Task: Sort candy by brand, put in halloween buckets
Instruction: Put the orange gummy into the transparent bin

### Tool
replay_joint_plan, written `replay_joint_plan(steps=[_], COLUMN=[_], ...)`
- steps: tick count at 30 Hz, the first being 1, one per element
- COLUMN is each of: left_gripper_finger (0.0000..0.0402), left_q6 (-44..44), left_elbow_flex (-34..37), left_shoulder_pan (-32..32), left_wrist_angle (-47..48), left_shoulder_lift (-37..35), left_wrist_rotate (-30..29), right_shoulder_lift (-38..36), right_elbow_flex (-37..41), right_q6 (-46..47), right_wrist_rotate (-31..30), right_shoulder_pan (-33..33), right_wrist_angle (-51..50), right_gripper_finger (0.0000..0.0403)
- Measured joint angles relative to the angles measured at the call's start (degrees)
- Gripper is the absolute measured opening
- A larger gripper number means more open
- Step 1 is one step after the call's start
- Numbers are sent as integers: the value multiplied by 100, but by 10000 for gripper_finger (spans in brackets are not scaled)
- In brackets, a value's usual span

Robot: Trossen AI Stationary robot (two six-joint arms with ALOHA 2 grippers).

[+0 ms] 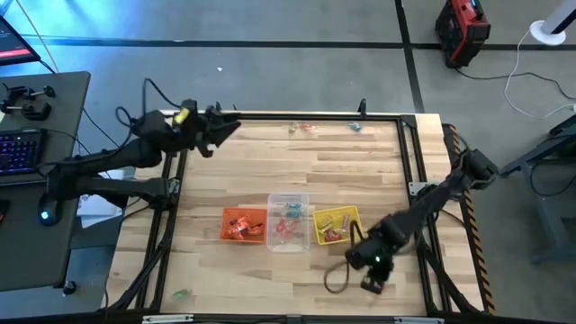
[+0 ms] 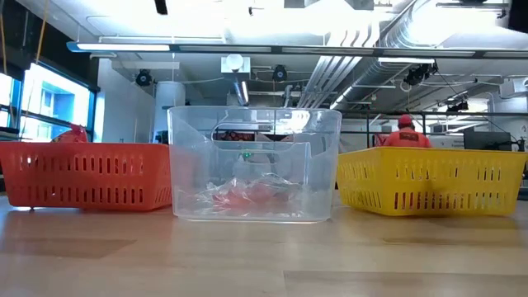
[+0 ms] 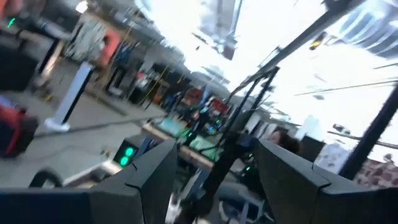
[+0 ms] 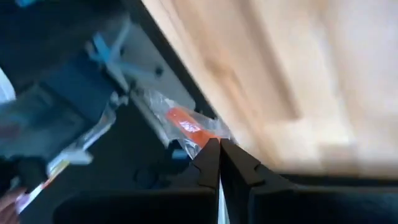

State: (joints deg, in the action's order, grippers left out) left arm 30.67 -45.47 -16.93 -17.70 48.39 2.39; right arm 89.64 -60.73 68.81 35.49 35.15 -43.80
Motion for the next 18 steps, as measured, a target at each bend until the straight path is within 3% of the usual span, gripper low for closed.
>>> replay_joint_plan(steps=[3,8,13,18], left_gripper_finger=[209,209,209,209], left_q6=[-147,68,590,718], left_elbow_flex=[-101,-101,-99,-99], left_shoulder_pan=[-41,20,299,632], left_wrist_angle=[5,487,1153,955], left_shoulder_lift=[-38,-16,154,320], left_wrist_rotate=[180,195,196,144], right_shoulder_lift=[-141,-195,19,589], right_elbow_flex=[-446,-883,-902,-898], right_q6=[-719,-1698,-2608,-3331], right_wrist_rotate=[-602,-1566,-1852,-1903], right_shoulder_pan=[-537,-1617,-2434,-2818], right_wrist_angle=[-433,239,1775,2061], right_gripper_finger=[0,0,0,0])
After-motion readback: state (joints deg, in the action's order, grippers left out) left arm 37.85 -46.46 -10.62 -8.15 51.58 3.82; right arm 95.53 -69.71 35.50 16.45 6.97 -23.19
